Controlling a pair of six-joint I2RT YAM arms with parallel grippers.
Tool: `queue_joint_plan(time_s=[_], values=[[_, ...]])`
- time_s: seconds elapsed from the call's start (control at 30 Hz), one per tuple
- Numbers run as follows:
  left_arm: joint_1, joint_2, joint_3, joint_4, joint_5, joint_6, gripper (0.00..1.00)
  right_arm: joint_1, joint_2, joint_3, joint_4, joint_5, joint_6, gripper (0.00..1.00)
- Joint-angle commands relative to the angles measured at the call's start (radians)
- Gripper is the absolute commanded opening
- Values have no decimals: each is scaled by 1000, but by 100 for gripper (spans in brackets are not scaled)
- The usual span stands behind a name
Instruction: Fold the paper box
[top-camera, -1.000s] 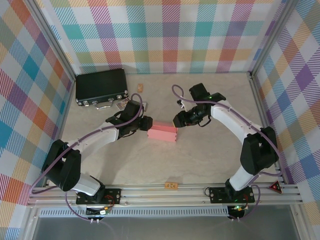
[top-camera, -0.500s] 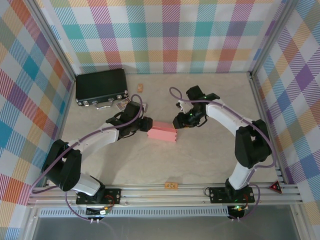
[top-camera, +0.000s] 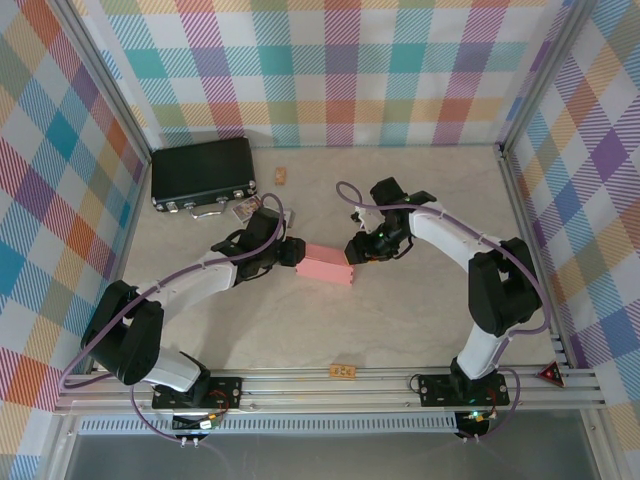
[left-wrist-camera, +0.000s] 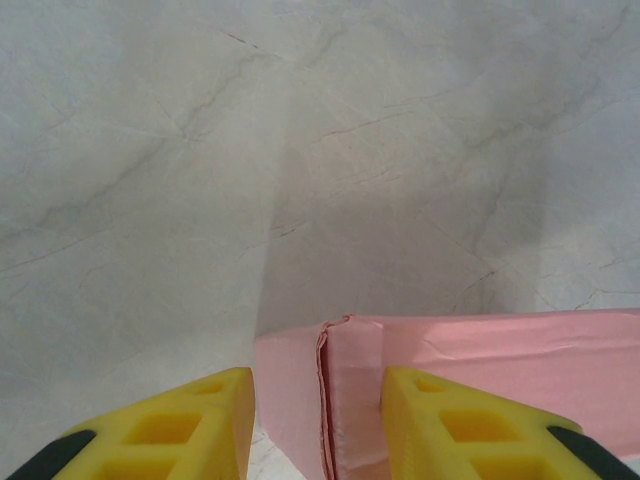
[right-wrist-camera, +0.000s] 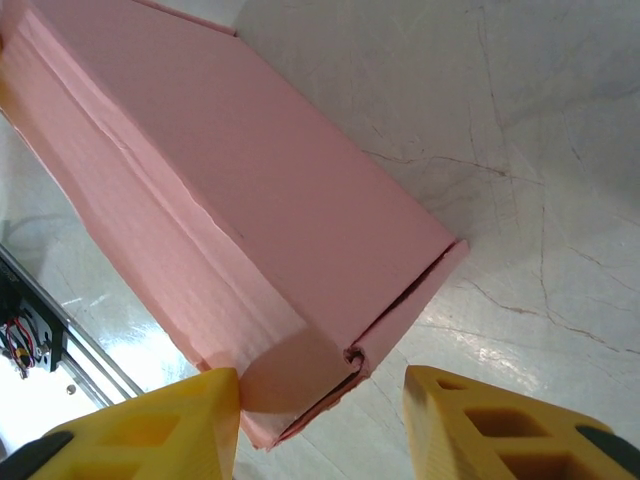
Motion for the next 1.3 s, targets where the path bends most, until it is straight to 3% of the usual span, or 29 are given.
queue_joint_plan(time_s=[0.0,0.33,0.63,0.97,1.27], values=[[1,14,-46,-82,-11,-2,38,12,15,-23,-40,70,-25,48],[1,26,-72,-46,-9,-5,38,16,-128,-54,81,135,-111,55],[1,22,-67,-42,-5,-4,38,75,-265,-196,302,108,-391,62],[1,11,-67,-46,-5,-2,38,132,-188,-153,334,155,-615,66],[2,-7,-70,-49,-14,0,38,145,-87,-91,322,171,-698,69]])
